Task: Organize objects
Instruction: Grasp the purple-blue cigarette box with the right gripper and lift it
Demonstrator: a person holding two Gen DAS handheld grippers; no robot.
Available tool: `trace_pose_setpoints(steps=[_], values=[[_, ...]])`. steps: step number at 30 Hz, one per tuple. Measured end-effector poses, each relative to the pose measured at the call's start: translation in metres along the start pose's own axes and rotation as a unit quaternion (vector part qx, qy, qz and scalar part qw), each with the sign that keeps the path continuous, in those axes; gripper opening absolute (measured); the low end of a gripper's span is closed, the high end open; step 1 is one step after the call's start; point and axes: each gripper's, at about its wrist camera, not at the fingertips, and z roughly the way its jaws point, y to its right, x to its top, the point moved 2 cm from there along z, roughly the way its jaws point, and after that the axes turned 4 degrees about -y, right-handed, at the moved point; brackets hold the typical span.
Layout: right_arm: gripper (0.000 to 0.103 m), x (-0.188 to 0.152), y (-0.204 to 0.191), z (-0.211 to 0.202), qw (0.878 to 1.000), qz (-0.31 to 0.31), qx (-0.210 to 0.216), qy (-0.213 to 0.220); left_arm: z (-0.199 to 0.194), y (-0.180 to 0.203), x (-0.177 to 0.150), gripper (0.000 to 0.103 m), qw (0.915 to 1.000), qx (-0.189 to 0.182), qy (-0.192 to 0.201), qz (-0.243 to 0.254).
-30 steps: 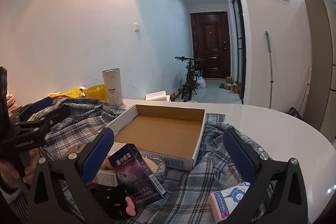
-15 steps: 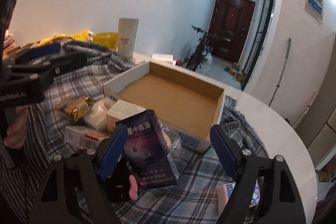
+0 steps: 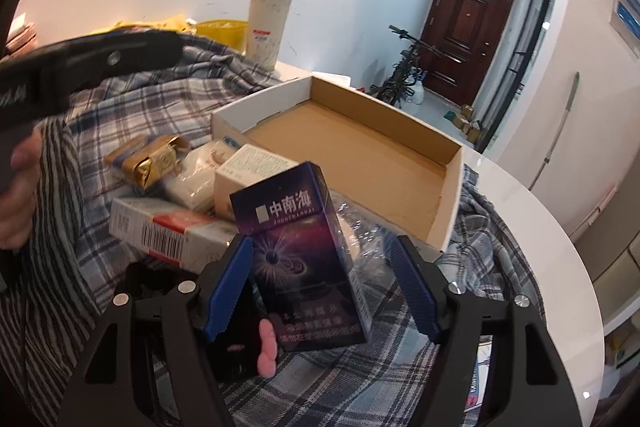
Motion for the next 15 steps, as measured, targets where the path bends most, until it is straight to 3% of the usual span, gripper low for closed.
trace_pose_setpoints(steps=[6, 9, 11, 15], values=[[0.07, -0.003, -0.01, 0.007, 1.0, -0.021, -0.005, -0.013, 0.002, -0.001, 0.0, 0.103, 1.0, 0.001, -0.003, 0.0], [0.056, -0.003, -0.01, 0.006, 1.0, -0.019, -0.01, -0.01, 0.002, -0.001, 0.0, 0.103, 1.0, 0.0, -0.003, 0.001], [0.038, -0.002, -0.008, -0.002, 1.0, -0.014, -0.006, 0.012, 0.001, -0.001, 0.0, 0.103, 1.0, 0.0, -0.002, 0.0], [0.028, 0.001, 0.005, -0.02, 0.998, 0.017, -0.024, 0.058, 0.0, -0.001, 0.0, 0.103, 1.0, 0.0, -0.002, -0.001]])
